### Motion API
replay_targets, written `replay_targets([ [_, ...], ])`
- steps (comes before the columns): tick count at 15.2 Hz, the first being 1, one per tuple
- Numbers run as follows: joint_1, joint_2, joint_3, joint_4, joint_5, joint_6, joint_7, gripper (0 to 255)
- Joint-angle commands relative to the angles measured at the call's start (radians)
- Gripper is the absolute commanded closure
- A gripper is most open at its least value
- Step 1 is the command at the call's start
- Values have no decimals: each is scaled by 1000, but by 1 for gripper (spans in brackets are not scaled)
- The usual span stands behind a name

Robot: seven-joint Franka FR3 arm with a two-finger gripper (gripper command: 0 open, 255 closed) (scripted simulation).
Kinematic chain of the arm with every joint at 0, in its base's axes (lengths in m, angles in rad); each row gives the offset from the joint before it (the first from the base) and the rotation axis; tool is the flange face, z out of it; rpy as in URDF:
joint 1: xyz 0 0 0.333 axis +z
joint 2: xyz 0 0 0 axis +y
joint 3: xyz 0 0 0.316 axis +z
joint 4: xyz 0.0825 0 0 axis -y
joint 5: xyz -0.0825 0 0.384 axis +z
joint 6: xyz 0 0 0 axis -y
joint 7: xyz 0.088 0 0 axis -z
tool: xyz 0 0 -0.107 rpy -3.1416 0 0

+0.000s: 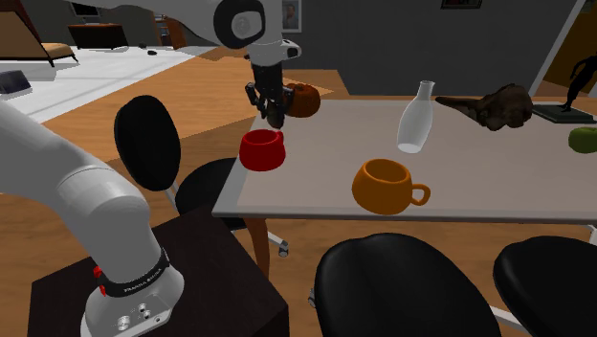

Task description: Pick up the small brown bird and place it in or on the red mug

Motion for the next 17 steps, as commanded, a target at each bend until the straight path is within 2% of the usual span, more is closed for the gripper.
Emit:
replay_targets([
  [1, 20, 15, 39, 4, 10, 15, 51, 255],
  [5, 52, 66, 99, 46, 24, 33, 134, 255],
  [17, 56, 114, 98, -76, 37, 202, 114, 255],
])
